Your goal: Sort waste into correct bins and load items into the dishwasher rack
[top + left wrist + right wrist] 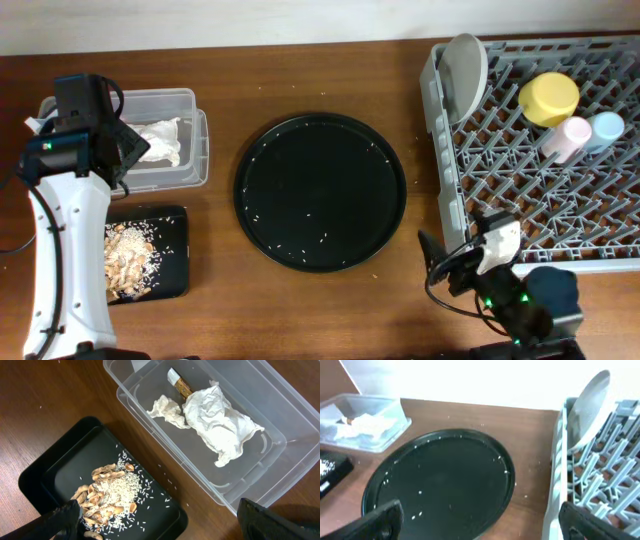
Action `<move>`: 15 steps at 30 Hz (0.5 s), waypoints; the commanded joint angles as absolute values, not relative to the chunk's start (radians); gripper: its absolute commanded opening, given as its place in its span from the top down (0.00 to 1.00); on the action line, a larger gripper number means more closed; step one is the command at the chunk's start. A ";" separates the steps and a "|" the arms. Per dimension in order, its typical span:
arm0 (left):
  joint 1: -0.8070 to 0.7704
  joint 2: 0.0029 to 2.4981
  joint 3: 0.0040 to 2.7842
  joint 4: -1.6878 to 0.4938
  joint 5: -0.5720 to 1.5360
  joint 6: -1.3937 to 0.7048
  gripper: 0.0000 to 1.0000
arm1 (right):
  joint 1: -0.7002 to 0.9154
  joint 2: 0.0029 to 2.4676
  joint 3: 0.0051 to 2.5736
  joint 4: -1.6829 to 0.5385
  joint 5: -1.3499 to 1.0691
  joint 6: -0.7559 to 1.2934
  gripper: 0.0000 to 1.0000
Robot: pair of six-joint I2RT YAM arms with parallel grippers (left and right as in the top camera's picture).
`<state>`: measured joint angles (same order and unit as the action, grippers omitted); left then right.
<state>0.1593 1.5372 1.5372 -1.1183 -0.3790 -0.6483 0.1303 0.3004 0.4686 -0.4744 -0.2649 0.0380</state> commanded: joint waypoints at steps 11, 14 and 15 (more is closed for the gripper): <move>0.160 1.532 1.540 -1.119 -0.389 -0.643 0.01 | -0.128 0.003 0.006 -0.063 -0.160 0.026 0.02; 0.160 1.532 1.540 -1.119 -0.389 -0.643 0.01 | -0.139 0.003 0.006 -0.080 -0.009 0.089 0.02; 0.160 1.532 1.540 -1.119 -0.389 -0.643 0.01 | -0.139 0.003 0.006 -0.081 -0.011 0.092 0.02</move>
<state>0.1593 1.5372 1.5372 -1.1183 -0.3790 -0.6483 -0.1299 0.0139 0.0128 -0.0711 -0.0757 0.0532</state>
